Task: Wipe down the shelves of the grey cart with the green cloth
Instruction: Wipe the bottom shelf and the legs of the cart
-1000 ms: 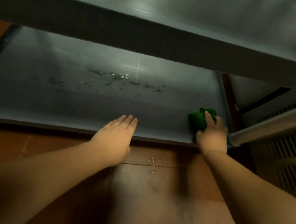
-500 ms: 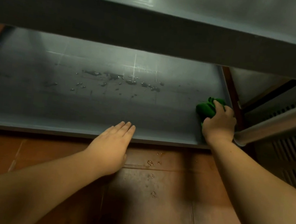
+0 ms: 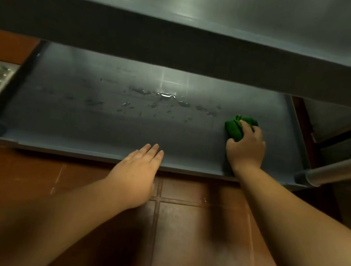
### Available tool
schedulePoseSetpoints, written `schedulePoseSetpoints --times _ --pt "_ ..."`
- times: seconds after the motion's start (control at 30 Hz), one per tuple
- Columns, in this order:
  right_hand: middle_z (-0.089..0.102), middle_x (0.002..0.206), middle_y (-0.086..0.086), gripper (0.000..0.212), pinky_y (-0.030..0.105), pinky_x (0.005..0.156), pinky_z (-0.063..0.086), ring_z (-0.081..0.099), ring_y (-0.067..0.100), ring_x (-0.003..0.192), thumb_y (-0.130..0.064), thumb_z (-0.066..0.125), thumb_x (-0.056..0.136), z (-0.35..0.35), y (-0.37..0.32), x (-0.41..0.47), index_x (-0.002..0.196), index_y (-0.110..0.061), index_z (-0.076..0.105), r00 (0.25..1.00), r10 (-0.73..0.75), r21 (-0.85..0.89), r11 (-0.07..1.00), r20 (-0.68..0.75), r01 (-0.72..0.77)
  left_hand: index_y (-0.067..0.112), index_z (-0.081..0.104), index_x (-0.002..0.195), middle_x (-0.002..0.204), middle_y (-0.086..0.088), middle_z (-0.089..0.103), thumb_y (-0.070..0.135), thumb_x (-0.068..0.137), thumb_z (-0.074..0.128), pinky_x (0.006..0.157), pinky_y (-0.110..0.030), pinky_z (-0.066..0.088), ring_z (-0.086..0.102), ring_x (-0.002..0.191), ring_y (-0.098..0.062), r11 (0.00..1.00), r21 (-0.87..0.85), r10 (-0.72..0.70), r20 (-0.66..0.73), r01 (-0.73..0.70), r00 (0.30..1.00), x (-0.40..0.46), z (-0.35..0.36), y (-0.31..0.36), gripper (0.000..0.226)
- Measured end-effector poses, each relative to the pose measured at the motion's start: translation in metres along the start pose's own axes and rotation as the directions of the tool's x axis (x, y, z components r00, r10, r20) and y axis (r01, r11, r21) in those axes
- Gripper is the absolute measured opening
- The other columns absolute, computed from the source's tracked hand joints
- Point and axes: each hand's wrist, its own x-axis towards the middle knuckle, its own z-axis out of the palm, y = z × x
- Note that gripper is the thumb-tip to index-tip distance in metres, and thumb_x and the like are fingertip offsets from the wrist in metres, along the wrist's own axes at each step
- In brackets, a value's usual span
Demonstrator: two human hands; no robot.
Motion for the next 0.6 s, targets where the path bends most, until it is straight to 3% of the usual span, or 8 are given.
schedulePoseSetpoints --times 0.3,0.6 --pt "0.045 0.143 0.019 0.06 0.042 0.106 0.033 0.046 0.044 0.119 -0.018 0.063 0.081 0.077 -0.148 -0.046 0.141 -0.018 0.053 0.992 -0.125 0.065 0.99 0.012 0.124 0.015 0.0 0.155 0.163 -0.002 -0.001 0.022 0.095 0.04 0.122 -0.033 0.006 -0.002 0.15 -0.017 0.989 -0.074 -0.133 -0.071 0.128 0.988 -0.051 -0.029 -0.105 0.073" --pt "0.048 0.139 0.018 0.061 0.04 0.098 0.04 0.048 0.044 0.111 -0.016 0.064 0.078 0.144 -0.29 -0.105 0.139 -0.018 0.055 0.946 -0.321 0.12 0.942 0.041 0.314 0.016 -0.002 0.155 0.163 -0.001 -0.001 0.027 0.097 0.037 0.121 -0.031 0.001 -0.002 0.149 -0.015 0.97 -0.063 -0.241 -0.085 0.236 0.967 -0.107 -0.024 -0.202 0.071"
